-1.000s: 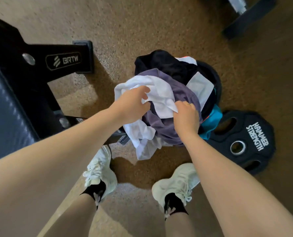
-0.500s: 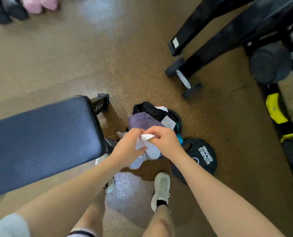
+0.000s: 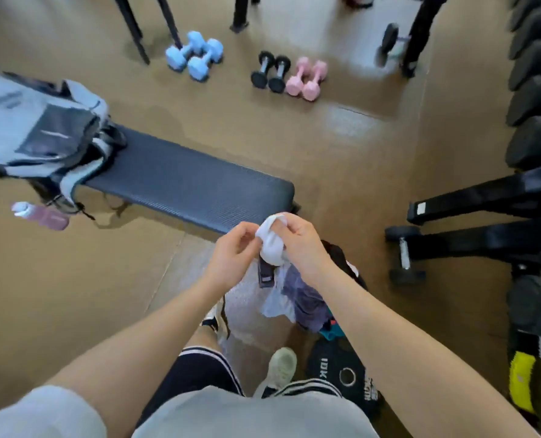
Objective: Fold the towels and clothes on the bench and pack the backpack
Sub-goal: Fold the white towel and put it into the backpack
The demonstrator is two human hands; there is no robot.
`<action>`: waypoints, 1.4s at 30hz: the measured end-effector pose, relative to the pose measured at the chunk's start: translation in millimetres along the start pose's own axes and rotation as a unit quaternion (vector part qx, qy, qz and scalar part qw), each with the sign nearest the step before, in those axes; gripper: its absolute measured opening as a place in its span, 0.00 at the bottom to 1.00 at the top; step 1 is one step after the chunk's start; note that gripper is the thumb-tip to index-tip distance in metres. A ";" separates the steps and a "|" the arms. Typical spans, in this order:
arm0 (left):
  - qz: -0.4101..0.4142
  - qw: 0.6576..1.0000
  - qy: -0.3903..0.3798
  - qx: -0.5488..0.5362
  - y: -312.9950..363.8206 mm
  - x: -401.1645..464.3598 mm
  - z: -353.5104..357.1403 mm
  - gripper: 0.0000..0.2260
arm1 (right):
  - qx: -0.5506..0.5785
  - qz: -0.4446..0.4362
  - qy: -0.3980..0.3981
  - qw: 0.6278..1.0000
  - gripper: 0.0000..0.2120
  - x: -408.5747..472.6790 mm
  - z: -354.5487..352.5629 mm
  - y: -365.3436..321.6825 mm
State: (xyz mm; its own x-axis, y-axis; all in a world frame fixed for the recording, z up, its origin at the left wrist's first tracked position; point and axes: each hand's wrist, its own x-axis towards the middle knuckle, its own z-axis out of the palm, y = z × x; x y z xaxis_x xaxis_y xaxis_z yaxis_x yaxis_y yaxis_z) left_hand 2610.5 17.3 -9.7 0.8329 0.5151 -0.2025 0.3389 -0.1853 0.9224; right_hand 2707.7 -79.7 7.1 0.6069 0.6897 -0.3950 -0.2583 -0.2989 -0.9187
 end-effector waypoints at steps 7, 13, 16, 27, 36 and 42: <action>-0.028 0.988 0.145 -0.050 -21.6 -45.6 -126.5 0.07 | -0.069 -0.006 -0.029 0.997 0.13 17.8 129.9 -40.4; 0.041 0.993 0.081 0.078 -56.9 -53.8 -243.1 0.22 | -0.068 -0.040 -0.001 0.997 0.15 45.7 253.0 -66.9; 0.101 0.976 0.086 0.173 -79.3 -44.8 -304.1 0.16 | -0.061 -0.050 0.006 0.997 0.16 62.8 309.7 -75.9; -0.013 0.967 0.085 0.241 -148.4 18.5 -458.8 0.08 | 0.015 -0.010 0.052 0.999 0.08 167.3 382.5 -96.6; -0.099 0.963 -0.032 0.248 -167.2 146.2 -529.9 0.12 | 0.069 0.045 0.193 0.978 0.11 283.6 345.7 -119.4; -0.079 0.953 -0.021 0.292 -168.4 211.1 -541.9 0.04 | 0.017 0.123 0.302 0.945 0.11 309.3 305.3 -102.0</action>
State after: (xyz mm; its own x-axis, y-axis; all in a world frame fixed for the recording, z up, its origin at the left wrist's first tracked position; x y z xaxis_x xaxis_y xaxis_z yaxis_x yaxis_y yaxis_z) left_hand 2492.1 610.7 -29.6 0.7637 0.5431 -0.3491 0.6374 -0.5483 0.5415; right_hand 2692.3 365.5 -22.3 0.8407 0.0966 -0.5329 -0.4657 -0.3732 -0.8024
